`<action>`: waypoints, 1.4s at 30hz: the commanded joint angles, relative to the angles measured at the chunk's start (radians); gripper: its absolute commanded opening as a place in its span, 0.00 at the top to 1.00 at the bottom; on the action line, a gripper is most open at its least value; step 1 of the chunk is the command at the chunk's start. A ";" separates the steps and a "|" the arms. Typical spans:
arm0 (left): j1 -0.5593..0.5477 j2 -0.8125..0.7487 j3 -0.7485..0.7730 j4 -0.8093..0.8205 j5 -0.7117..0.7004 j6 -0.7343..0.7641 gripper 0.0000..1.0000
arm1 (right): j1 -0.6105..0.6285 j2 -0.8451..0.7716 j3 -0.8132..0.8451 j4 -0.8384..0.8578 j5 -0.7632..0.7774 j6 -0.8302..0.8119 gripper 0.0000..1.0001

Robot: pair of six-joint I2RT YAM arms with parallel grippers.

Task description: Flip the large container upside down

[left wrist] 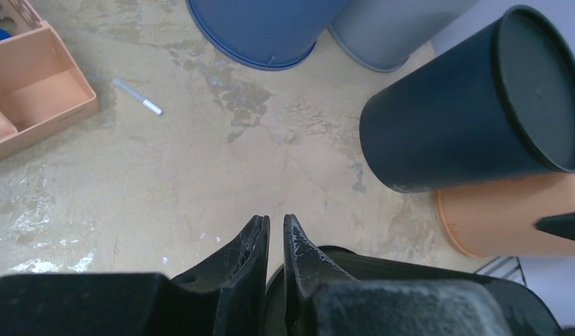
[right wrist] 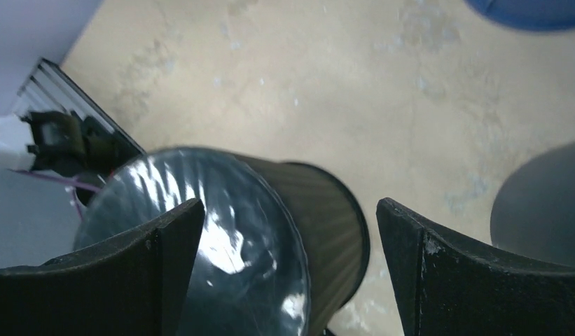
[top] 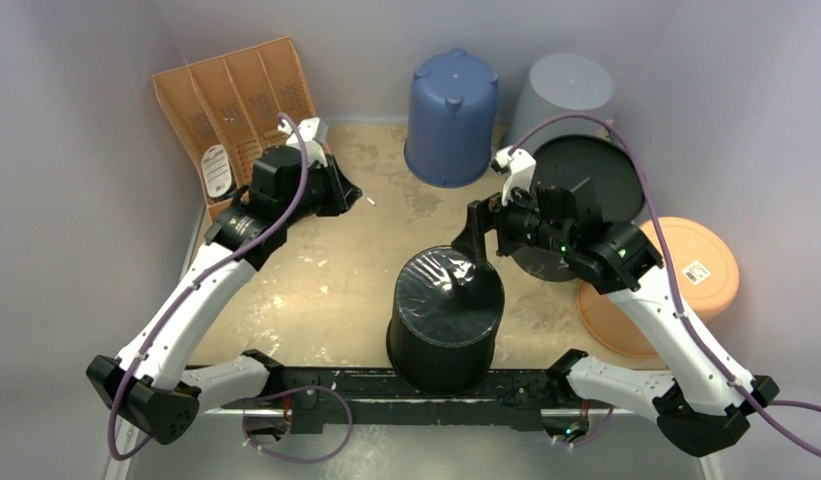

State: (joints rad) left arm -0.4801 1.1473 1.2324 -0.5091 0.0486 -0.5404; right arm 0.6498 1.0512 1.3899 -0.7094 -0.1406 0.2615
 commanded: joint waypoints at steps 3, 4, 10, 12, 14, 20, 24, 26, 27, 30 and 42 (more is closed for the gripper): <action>0.000 -0.040 0.089 -0.104 0.196 0.027 0.87 | 0.002 -0.079 -0.087 -0.137 0.031 0.074 0.04; -0.001 -0.042 0.089 -0.123 0.253 0.043 0.87 | 0.003 -0.087 -0.102 -0.139 0.018 0.076 0.04; -0.002 -0.124 0.021 -0.248 0.561 0.119 0.84 | 0.002 -0.086 -0.205 -0.104 0.008 0.090 0.04; -0.003 -0.171 -0.024 -0.253 0.642 0.094 0.81 | 0.002 -0.075 -0.229 -0.068 0.023 0.115 0.04; -0.003 -0.216 -0.054 -0.266 0.653 0.071 0.80 | 0.002 -0.056 -0.237 -0.022 0.068 0.171 0.04; -0.004 -0.328 -0.156 -0.169 0.716 -0.061 0.77 | 0.003 0.060 -0.195 0.151 0.240 0.224 0.05; -0.003 -0.363 -0.197 -0.163 0.740 -0.089 0.76 | 0.004 0.109 -0.219 0.256 0.317 0.248 0.05; -0.003 -0.372 -0.225 -0.163 0.748 -0.096 0.76 | 0.003 0.124 -0.235 0.308 0.333 0.253 0.05; -0.004 -0.371 -0.232 -0.161 0.749 -0.100 0.75 | 0.004 0.128 -0.239 0.327 0.338 0.256 0.05; -0.003 -0.374 -0.276 -0.084 0.750 -0.153 0.74 | 0.003 0.131 -0.232 0.349 0.350 0.258 0.05; -0.112 -0.339 -0.367 0.113 0.696 -0.230 0.73 | 0.002 -0.008 -0.235 0.427 0.200 0.280 0.05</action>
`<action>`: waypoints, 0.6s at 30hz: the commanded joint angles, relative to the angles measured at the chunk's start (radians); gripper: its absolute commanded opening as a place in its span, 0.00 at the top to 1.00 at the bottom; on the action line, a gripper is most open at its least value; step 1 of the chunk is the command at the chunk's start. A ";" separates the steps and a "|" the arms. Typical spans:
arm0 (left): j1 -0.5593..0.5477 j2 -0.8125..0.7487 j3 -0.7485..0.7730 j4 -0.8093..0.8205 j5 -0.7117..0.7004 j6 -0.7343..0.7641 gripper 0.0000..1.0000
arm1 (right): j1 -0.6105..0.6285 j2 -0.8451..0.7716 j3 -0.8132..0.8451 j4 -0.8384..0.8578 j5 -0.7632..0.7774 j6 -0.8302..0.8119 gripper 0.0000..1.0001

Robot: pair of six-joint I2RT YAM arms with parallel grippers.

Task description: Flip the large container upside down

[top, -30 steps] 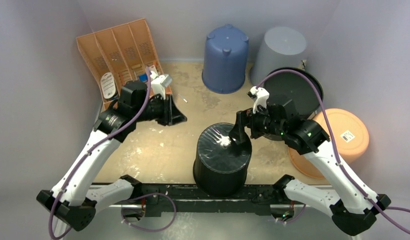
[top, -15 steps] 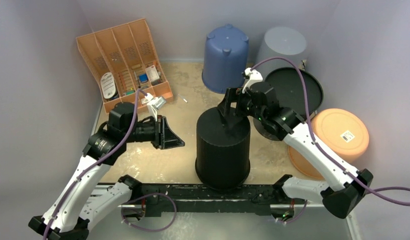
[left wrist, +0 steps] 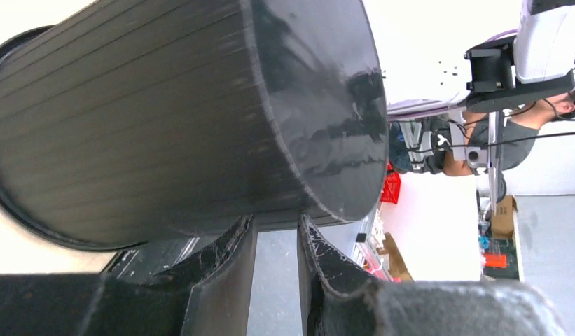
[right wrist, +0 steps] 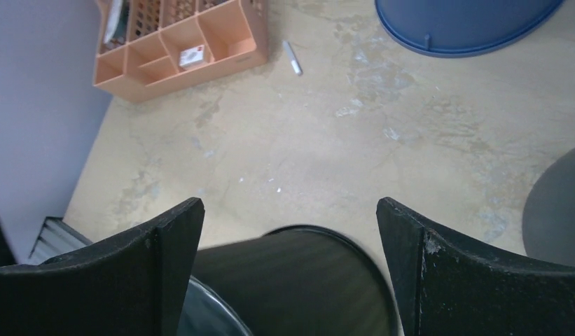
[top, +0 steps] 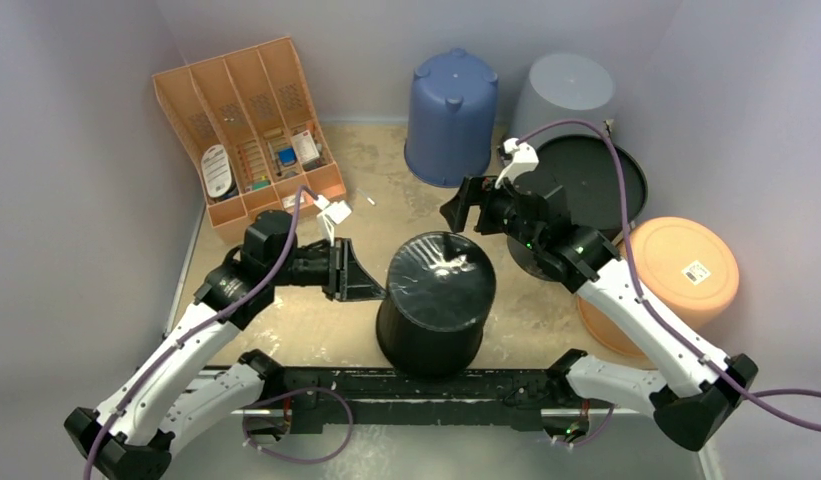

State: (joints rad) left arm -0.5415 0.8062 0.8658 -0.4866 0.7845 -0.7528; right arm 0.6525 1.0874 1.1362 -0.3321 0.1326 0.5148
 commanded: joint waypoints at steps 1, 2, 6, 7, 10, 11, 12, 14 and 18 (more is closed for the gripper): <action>-0.056 0.002 0.003 0.088 -0.057 -0.015 0.73 | 0.000 -0.045 0.033 0.033 -0.089 0.034 0.04; -0.059 0.002 -0.001 0.098 -0.057 -0.023 0.73 | 0.000 -0.044 0.047 0.020 -0.105 0.035 0.04; -0.060 -0.005 -0.004 0.091 -0.045 -0.025 0.73 | 0.000 -0.052 0.111 -0.097 -0.118 0.013 0.03; -0.060 -0.005 -0.004 0.085 -0.035 -0.025 0.73 | 0.000 -0.061 0.123 -0.142 -0.117 0.010 0.03; -0.061 -0.013 -0.010 0.055 -0.007 -0.026 0.73 | 0.001 -0.113 0.136 -0.299 -0.081 -0.017 0.00; -0.064 -0.014 -0.022 0.051 0.007 -0.032 0.73 | 0.001 -0.137 0.132 -0.341 -0.060 -0.023 0.00; -0.071 -0.015 -0.039 0.046 0.018 -0.036 0.74 | 0.000 -0.163 0.129 -0.383 -0.036 -0.021 0.00; -0.095 -0.023 -0.090 0.065 0.039 -0.066 0.75 | 0.000 -0.227 0.114 -0.459 0.008 0.014 0.00; -0.175 -0.049 -0.198 0.204 0.063 -0.185 0.76 | 0.001 -0.349 0.063 -0.563 0.014 0.165 0.00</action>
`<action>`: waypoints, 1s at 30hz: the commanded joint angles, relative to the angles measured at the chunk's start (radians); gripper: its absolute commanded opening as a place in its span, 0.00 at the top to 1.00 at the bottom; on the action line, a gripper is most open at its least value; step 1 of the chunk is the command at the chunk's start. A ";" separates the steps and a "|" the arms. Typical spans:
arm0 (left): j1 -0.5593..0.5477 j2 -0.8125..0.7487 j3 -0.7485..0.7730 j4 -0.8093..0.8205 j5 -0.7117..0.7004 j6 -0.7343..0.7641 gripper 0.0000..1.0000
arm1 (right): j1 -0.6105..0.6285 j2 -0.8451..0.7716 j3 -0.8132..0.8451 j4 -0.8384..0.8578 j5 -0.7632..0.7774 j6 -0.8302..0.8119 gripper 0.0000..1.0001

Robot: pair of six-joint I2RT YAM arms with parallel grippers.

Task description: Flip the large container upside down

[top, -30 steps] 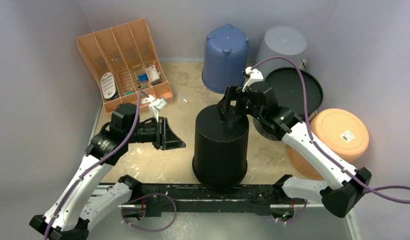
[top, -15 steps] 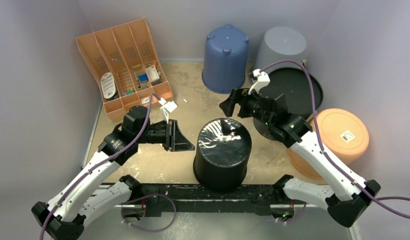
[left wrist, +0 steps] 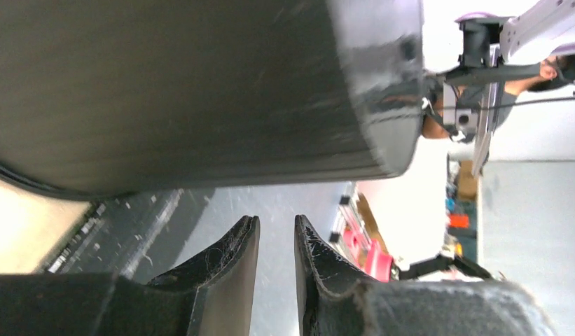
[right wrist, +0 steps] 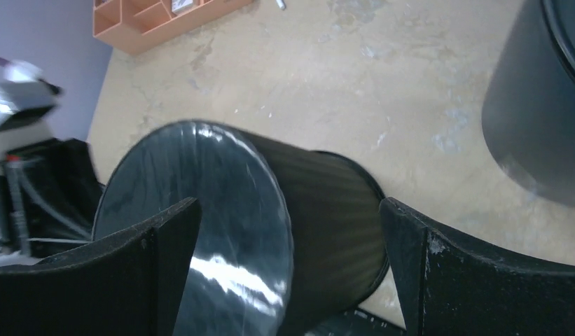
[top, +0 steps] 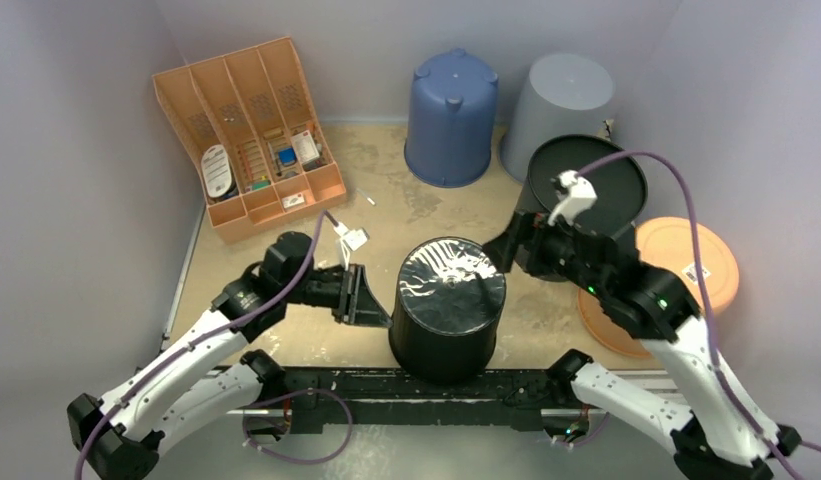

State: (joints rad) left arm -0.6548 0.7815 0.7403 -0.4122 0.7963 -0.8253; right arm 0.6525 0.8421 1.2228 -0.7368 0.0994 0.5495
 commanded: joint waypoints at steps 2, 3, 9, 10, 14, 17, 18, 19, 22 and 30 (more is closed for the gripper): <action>-0.108 -0.024 -0.123 0.236 0.045 -0.186 0.76 | 0.000 -0.152 -0.064 -0.190 0.043 0.191 0.00; -0.136 -0.019 -0.152 0.303 0.040 -0.223 0.75 | -0.001 -0.166 -0.085 -0.215 0.052 0.229 0.00; -0.232 0.111 -0.222 0.569 -0.014 -0.275 0.56 | 0.001 -0.128 -0.132 -0.291 0.112 0.343 0.04; -0.233 0.133 -0.216 0.597 -0.028 -0.278 0.55 | 0.001 -0.124 -0.135 -0.284 0.115 0.351 0.04; -0.233 0.201 -0.137 0.515 -0.155 -0.198 0.54 | 0.000 -0.153 -0.174 -0.257 0.111 0.380 0.03; -0.232 0.237 -0.101 0.522 -0.266 -0.187 0.55 | 0.001 -0.185 -0.191 -0.228 0.034 0.365 0.03; -0.231 0.244 -0.100 0.542 -0.304 -0.194 0.55 | 0.000 -0.188 -0.189 -0.208 0.024 0.352 0.03; -0.231 0.249 -0.099 0.559 -0.341 -0.199 0.55 | 0.000 -0.187 -0.183 -0.186 0.021 0.339 0.02; -0.219 0.248 -0.093 0.566 -0.454 -0.189 0.56 | 0.001 -0.168 -0.170 -0.108 0.009 0.284 0.01; -0.048 0.188 0.014 0.221 -0.632 -0.068 0.58 | 0.001 -0.066 -0.189 0.101 -0.135 0.194 0.00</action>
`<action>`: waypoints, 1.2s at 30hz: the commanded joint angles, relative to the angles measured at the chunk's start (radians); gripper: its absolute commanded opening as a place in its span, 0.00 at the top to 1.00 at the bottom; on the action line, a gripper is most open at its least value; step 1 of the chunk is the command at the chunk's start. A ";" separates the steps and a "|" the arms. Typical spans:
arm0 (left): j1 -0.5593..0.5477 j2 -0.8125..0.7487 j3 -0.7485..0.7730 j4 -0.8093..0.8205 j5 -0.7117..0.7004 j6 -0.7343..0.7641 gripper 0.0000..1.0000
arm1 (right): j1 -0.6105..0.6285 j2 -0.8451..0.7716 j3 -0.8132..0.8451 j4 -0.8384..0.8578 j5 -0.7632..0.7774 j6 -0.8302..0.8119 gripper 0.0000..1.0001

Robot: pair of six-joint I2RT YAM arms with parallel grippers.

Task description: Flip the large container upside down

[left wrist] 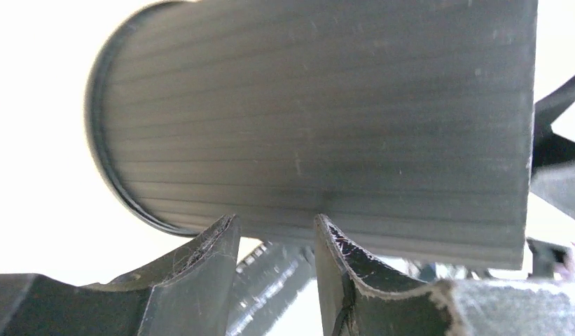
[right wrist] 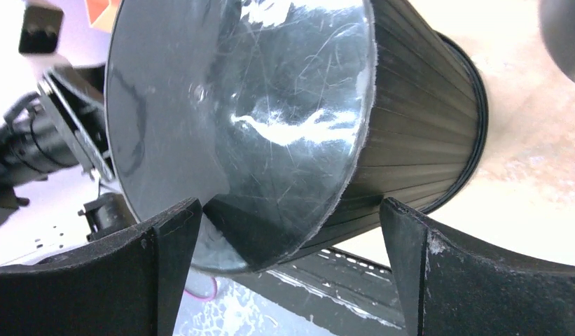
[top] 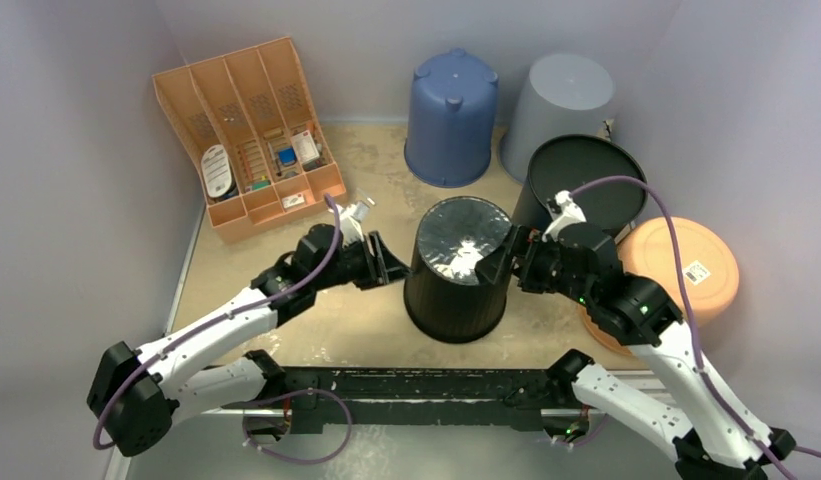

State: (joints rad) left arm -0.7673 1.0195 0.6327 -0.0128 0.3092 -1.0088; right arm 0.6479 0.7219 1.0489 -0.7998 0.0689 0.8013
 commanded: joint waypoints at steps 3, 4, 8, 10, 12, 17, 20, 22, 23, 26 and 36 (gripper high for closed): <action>0.070 -0.094 0.253 -0.416 -0.290 0.219 0.58 | 0.005 0.091 -0.038 0.264 -0.129 -0.059 0.00; 0.070 -0.109 0.293 -0.475 -0.358 0.237 0.58 | 0.005 0.103 -0.046 0.312 -0.125 -0.060 0.01; 0.069 -0.154 0.434 -0.734 -0.875 0.169 0.58 | 0.004 0.193 -0.099 0.550 -0.147 -0.021 0.02; 0.070 -0.165 0.496 -0.860 -1.131 0.099 0.58 | 0.004 0.279 -0.093 0.647 -0.152 -0.030 0.02; 0.071 -0.187 0.534 -0.898 -1.227 0.102 0.58 | 0.005 0.373 -0.043 0.708 -0.155 -0.067 0.03; 0.071 -0.105 0.697 -1.002 -1.345 0.142 0.39 | 0.003 0.509 0.119 0.756 -0.122 -0.134 0.01; 0.072 0.012 0.833 -1.055 -1.307 0.207 0.34 | 0.004 0.556 0.289 0.670 0.028 -0.256 0.00; 0.071 0.088 0.902 -1.093 -1.305 0.225 0.33 | 0.000 0.590 0.397 0.594 0.166 -0.309 0.00; 0.071 0.096 0.920 -1.076 -1.302 0.234 0.33 | -0.002 0.609 0.453 0.567 0.223 -0.334 0.00; 0.071 0.048 0.931 -0.897 -1.217 0.302 0.35 | -0.019 0.684 0.637 0.479 0.366 -0.427 0.00; 0.071 0.110 1.105 -0.802 -1.246 0.368 0.36 | -0.194 0.784 0.975 0.393 0.354 -0.549 0.00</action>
State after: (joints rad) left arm -0.6960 1.1458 1.7416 -0.8932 -0.8742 -0.6884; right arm 0.5190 1.5173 1.9579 -0.3618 0.4038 0.2924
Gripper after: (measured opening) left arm 0.641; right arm 0.998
